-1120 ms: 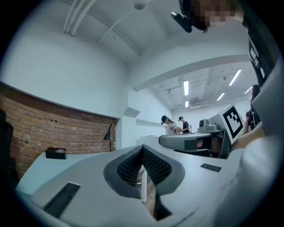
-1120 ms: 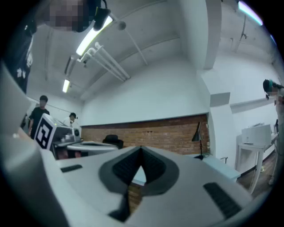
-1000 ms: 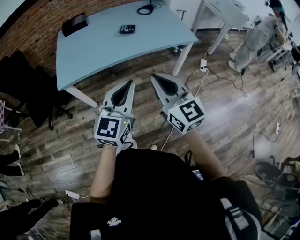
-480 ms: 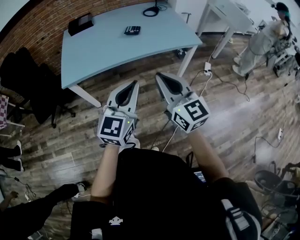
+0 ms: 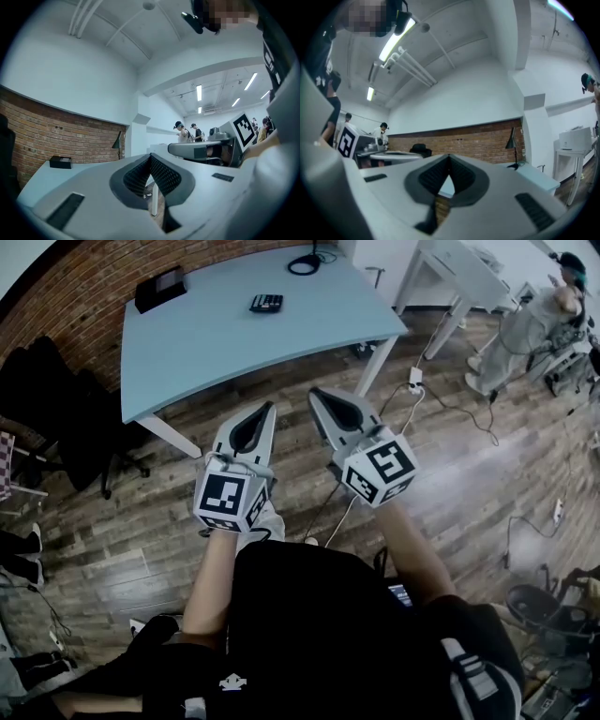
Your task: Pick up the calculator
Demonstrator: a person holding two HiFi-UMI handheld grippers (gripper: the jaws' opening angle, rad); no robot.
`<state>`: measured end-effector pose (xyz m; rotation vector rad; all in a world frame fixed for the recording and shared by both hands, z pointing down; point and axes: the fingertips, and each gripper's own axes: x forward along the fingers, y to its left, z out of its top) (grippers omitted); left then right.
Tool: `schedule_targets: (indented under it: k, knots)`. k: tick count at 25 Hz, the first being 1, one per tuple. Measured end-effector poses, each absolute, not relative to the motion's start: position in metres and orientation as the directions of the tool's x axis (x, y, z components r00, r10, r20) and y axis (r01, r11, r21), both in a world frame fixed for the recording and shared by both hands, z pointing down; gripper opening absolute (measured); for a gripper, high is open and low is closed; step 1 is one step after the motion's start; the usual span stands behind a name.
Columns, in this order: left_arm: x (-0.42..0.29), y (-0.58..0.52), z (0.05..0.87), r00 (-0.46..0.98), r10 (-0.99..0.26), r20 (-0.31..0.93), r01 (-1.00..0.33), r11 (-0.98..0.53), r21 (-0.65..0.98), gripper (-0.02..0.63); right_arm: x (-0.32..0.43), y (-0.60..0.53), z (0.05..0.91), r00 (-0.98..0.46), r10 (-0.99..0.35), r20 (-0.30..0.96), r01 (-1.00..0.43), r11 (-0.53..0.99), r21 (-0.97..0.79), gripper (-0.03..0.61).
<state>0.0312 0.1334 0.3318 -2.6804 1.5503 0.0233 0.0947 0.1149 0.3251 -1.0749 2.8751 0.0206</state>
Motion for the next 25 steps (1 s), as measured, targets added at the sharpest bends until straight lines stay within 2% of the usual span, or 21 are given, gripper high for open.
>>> schedule_targets:
  k: [25]
  knots:
    - [-0.052,0.008,0.332,0.553,-0.833,-0.026,-0.833,-0.553,0.0,0.009,0.011,-0.003,0.324,-0.733,-0.68,-0.037,-0.68,0.733,-0.015,0.005]
